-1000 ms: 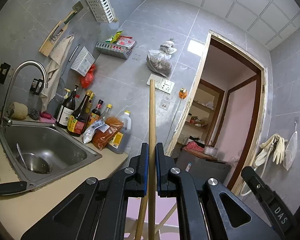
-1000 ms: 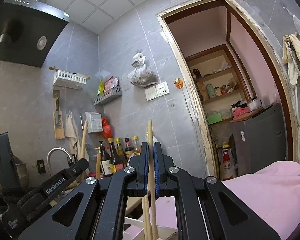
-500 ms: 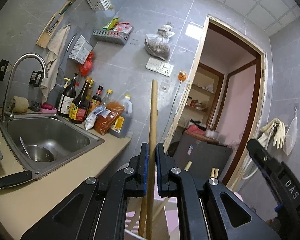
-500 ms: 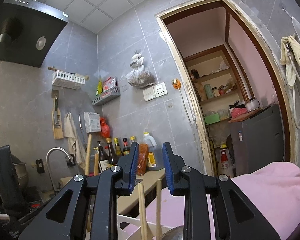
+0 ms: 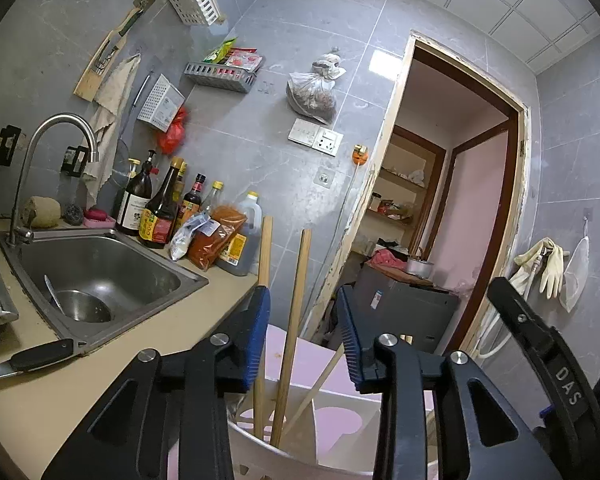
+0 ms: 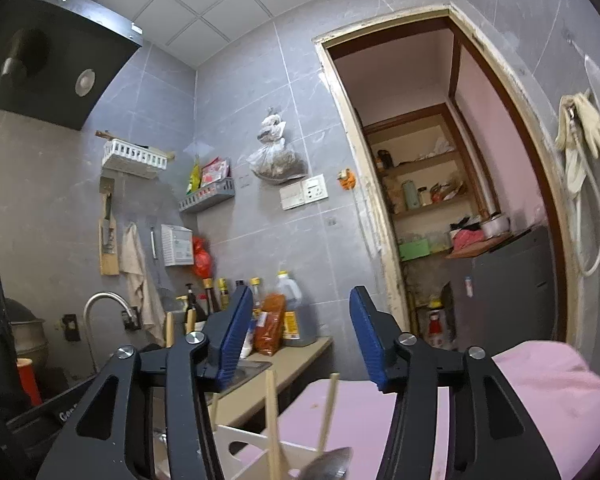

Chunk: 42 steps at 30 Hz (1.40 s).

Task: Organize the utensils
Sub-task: 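Lower both chopsticks into the white holder and open both tools, then move both open tools back to the forks and peeler on the cloth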

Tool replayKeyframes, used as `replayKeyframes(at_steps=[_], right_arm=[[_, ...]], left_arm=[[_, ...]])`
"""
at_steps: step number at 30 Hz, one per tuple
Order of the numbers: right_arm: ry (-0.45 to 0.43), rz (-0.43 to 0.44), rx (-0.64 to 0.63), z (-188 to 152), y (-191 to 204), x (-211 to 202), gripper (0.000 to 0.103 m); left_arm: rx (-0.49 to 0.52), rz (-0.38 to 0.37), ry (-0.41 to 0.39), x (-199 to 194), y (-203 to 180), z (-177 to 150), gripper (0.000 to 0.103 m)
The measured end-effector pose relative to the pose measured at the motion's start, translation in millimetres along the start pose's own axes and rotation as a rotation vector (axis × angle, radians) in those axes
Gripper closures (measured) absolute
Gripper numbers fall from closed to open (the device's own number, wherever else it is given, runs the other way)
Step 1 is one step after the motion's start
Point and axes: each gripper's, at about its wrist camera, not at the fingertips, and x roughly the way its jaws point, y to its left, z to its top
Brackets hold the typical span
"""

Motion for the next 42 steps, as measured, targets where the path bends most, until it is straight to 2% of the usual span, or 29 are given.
replayKeyframes(at_steps=[3, 4, 5, 10, 15, 20, 22, 29, 33, 42], right_arm=[[0.021, -0.027, -0.014, 6.8, -6.2, -7.3, 0.047], [0.029, -0.037, -0.025, 8.7, -8.3, -10.2, 0.042], [0.034, -0.049, -0.039, 10.8, -10.3, -14.3, 0.037], [0.066, -0.106, -0.075, 19.5, -21.2, -34.5, 0.028], [0.12, -0.155, -0.067, 24.4, -37.0, -55.8, 0.019], [0.151, -0.197, -0.063, 25.7, -53.2, -79.7, 0.007], [0.16, -0.212, -0.066, 26.2, -59.8, -90.3, 0.001], [0.204, -0.242, -0.099, 26.7, -77.3, -119.3, 0.0], [0.245, -0.265, -0.13, 22.9, -87.4, -131.7, 0.0], [0.433, -0.313, -0.168, 0.4, -111.4, -142.7, 0.0]], left_arm=[[0.002, 0.005, 0.024, -0.6, -4.1, 2.6, 0.069], [0.006, 0.001, 0.035, -1.3, -6.9, 2.9, 0.067], [0.011, -0.005, 0.044, -2.1, -9.6, 2.9, 0.063], [0.06, -0.046, 0.077, -7.8, -27.6, -1.3, 0.051], [0.093, -0.102, 0.118, -16.3, -47.3, -10.2, 0.033], [0.144, -0.149, 0.164, -25.4, -69.0, -23.0, 0.019], [0.162, -0.169, 0.185, -28.8, -76.1, -29.0, 0.018], [0.219, -0.223, 0.253, -38.2, -97.4, -52.8, 0.012], [0.217, -0.255, 0.325, -36.2, -104.0, -65.9, 0.011], [0.225, -0.275, 0.513, -24.5, -114.5, -90.9, 0.011]])
